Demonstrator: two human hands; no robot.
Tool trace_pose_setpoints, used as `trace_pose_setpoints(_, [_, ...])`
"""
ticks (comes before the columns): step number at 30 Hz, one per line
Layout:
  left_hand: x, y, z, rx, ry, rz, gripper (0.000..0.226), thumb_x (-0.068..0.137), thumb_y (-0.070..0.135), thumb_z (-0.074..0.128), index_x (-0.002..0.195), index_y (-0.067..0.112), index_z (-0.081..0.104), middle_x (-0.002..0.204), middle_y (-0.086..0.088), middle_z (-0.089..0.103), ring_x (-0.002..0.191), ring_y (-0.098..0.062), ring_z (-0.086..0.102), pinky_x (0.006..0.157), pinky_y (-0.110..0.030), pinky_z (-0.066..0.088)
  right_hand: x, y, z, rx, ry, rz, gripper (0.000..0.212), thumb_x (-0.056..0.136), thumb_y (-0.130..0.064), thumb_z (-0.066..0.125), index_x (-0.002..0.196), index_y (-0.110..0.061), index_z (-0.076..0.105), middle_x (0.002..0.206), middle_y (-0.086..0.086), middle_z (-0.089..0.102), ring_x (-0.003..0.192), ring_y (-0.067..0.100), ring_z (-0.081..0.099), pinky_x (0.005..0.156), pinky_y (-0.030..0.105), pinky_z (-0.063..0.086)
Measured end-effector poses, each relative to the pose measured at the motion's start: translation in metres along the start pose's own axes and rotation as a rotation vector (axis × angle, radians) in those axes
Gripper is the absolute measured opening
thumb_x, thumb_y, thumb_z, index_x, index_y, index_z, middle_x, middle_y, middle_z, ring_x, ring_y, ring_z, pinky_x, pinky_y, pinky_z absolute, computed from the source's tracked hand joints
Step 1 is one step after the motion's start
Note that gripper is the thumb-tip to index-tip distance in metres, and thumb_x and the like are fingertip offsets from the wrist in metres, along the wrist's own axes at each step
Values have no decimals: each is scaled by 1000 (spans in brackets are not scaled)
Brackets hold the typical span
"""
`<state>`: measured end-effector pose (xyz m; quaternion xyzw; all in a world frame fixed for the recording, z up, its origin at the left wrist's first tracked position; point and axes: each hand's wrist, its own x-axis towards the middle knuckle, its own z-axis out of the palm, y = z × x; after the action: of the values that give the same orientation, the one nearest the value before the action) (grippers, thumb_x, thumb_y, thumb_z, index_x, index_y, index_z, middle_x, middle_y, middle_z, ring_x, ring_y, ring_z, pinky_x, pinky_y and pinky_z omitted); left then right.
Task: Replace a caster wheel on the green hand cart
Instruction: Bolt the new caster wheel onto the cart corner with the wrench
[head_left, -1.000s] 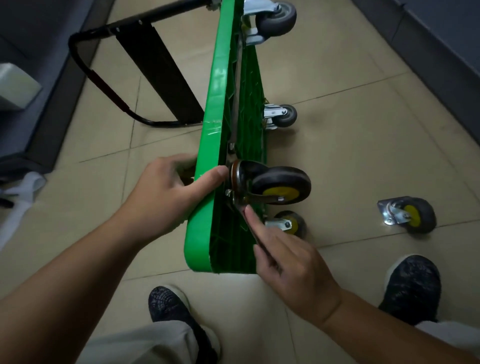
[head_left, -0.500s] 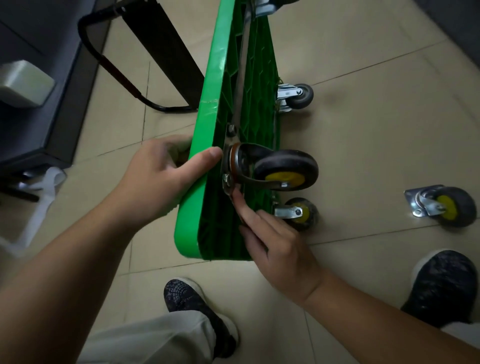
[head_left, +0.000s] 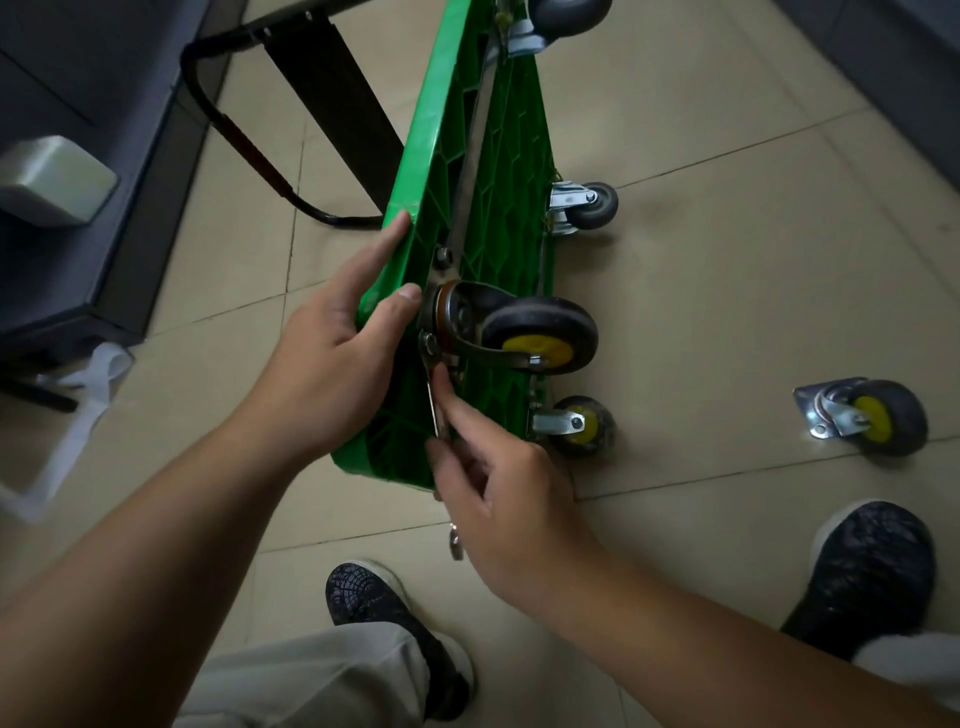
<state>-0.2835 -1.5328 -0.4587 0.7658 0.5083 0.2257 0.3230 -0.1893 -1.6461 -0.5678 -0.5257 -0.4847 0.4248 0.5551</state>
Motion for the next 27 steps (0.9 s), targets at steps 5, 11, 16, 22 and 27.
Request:
trace_pose_setpoints(5, [1, -4, -1, -21, 8, 17, 51, 107, 29, 52, 153, 49, 42, 119, 49, 45, 111, 25, 53, 83, 2, 43, 3, -48, 9, 273, -2, 207, 44, 102, -26, 51, 142, -45, 50, 66, 5, 70, 53, 4, 60, 51, 26, 51])
trace_pose_setpoints(11, [2, -7, -4, -152, -11, 9, 51, 105, 17, 56, 152, 36, 49, 128, 31, 63, 115, 7, 64, 88, -10, 51, 34, -81, 16, 654, 67, 613, 32, 95, -15, 61, 124, -3, 66, 97, 17, 75, 55, 10, 53, 45, 16, 37])
trace_pose_setpoints(16, [3, -8, -7, -110, -20, 16, 52, 105, 17, 56, 153, 36, 48, 128, 34, 57, 116, 11, 61, 89, -6, 49, 35, -84, 14, 601, 51, 614, 41, 95, -19, 64, 135, -10, 60, 105, 15, 72, 62, 11, 51, 49, 18, 38])
trace_pose_setpoints(22, [4, -9, -8, -148, -50, -9, 53, 106, 21, 54, 154, 41, 44, 138, 3, 65, 111, -8, 70, 91, -25, 59, -15, -57, 7, 392, -32, 229, 61, 97, -28, 59, 155, -31, 38, 65, 7, 66, 55, 3, 57, 52, 21, 50])
trace_pose_setpoints(27, [3, -10, -9, -229, -51, -31, 53, 105, 17, 55, 153, 39, 47, 139, -2, 64, 100, -9, 75, 76, -22, 62, -11, 7, -18, -33, 141, -140, 58, 101, -20, 56, 155, -31, 38, 76, -11, 57, 65, -3, 56, 67, 22, 54])
